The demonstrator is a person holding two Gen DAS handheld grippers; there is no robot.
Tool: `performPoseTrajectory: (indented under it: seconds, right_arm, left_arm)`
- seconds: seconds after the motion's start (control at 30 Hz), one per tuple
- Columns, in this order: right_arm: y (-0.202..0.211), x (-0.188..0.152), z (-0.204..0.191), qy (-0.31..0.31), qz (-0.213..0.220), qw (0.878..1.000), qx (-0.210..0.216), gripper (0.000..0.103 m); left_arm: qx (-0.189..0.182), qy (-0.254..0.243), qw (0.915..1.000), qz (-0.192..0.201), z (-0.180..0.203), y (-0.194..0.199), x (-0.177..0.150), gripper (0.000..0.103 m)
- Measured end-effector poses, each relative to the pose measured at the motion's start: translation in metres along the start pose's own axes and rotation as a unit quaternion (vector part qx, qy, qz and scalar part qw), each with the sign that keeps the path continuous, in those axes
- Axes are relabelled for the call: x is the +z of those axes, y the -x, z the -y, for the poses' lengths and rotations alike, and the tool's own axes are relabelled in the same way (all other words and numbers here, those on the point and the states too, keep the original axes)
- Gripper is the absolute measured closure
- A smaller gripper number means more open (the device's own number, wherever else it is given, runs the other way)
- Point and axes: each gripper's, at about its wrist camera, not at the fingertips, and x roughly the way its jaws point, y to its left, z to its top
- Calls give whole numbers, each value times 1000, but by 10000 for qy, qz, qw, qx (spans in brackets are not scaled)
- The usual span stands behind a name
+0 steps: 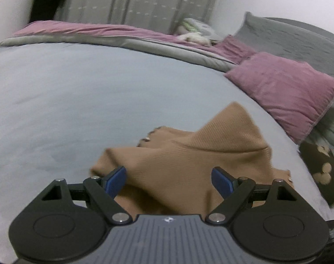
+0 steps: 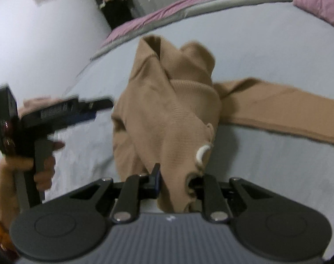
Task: Fold clothes
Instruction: 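Grasp the tan sweater with the right gripper while the left gripper grasps another edge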
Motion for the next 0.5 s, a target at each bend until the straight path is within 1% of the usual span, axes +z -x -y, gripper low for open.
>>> performPoseTrajectory:
  seconds: [0.2,0.3,0.37,0.43,0.5]
  right_arm:
    - [-7,-12,-7,67,-223,9997,7,86]
    - [-7,-15,-7,70,-297,9995,16,86]
    - [-6,-16,-7,75,-351,9994,26,86]
    - [-5,-16,-10,126,-421,9990,40,86]
    - [-6,-18,-16,211,-475,9986,50,86]
  left_arm:
    - [-547,-75,9984,96,27,7,4,17]
    - [-703,-104,9973,210,35,14,5,17]
    - [-615,-121,9977,267,39,15,5,17]
    - [-412,-130,9986,300,39,13,4,17]
    - [-149,-119,9994,288,37,10,2,23]
